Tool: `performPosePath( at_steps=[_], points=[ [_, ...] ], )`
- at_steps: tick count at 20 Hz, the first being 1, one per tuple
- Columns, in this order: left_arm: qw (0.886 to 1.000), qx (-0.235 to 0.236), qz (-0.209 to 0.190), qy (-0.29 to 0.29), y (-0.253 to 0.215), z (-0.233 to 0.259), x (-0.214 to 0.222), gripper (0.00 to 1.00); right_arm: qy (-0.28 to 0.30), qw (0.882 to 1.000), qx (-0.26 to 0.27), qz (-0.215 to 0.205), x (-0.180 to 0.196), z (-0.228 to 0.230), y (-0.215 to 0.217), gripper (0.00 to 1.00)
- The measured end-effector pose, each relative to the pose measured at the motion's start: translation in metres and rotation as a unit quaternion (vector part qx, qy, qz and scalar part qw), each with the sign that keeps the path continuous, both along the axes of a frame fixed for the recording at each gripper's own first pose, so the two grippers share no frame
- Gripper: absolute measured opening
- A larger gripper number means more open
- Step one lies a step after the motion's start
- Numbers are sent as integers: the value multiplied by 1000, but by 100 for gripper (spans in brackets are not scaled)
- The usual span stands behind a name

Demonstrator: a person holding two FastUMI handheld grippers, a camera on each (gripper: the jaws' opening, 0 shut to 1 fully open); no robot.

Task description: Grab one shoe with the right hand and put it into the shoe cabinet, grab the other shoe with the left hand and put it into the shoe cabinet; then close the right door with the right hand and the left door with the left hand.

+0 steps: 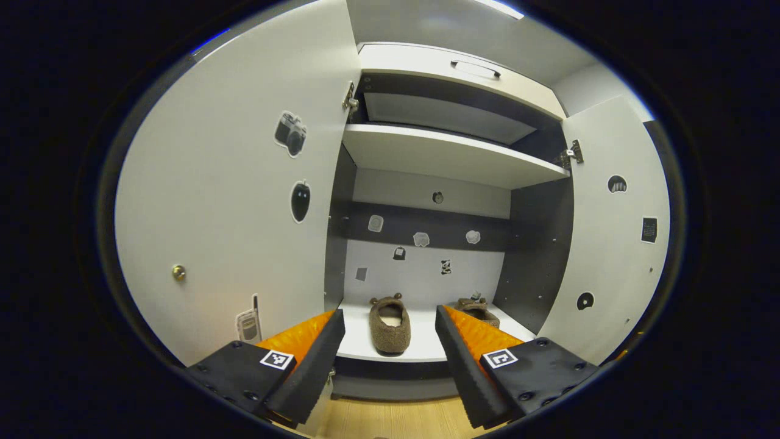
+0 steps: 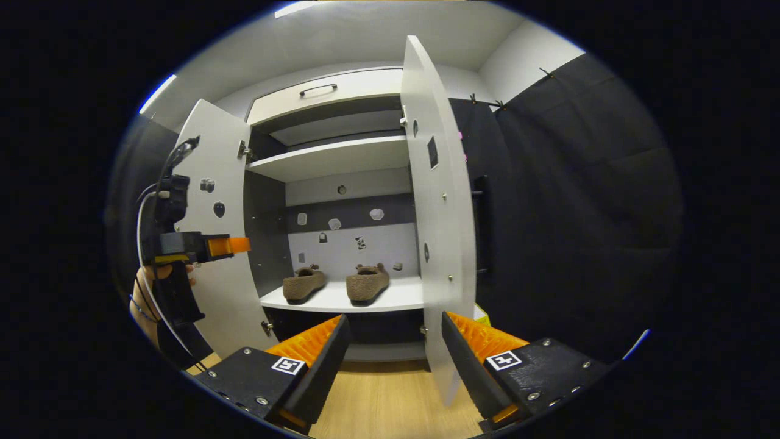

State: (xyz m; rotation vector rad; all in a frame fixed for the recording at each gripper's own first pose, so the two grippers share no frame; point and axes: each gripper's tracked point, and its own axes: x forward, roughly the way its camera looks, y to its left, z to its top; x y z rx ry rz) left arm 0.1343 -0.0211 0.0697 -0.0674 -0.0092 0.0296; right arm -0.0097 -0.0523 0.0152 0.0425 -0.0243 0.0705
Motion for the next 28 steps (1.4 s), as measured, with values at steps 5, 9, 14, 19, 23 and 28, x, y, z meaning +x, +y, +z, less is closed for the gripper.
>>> performPosePath(
  at_steps=[5, 9, 14, 19, 23, 28],
  points=[
    [1000, 19, 16, -18, 14, -5, -42, 97, 22, 997, -27, -70, 2, -27, -74, 93],
    [1000, -1, 7, -30, 13, -9, -78, 97, 26, 994, -35, -102, 6, -47, -119, 92],
    [1000, -6, 5, -29, 19, -20, -112, 97, 40, 994, -27, -101, 23, -74, -133, 93],
    [1000, 11, 12, -22, 27, -35, -127, 97, 43, 996, -18, -73, 38, -85, -116, 93],
    [1000, 9, 18, -7, 35, -47, -137, 97, 43, 997, -22, -59, 46, -86, -106, 93],
    [1000, 14, 29, -1, 46, -55, -144, 97, 42, 997, -24, -54, 47, -86, -97, 91]
  ],
)
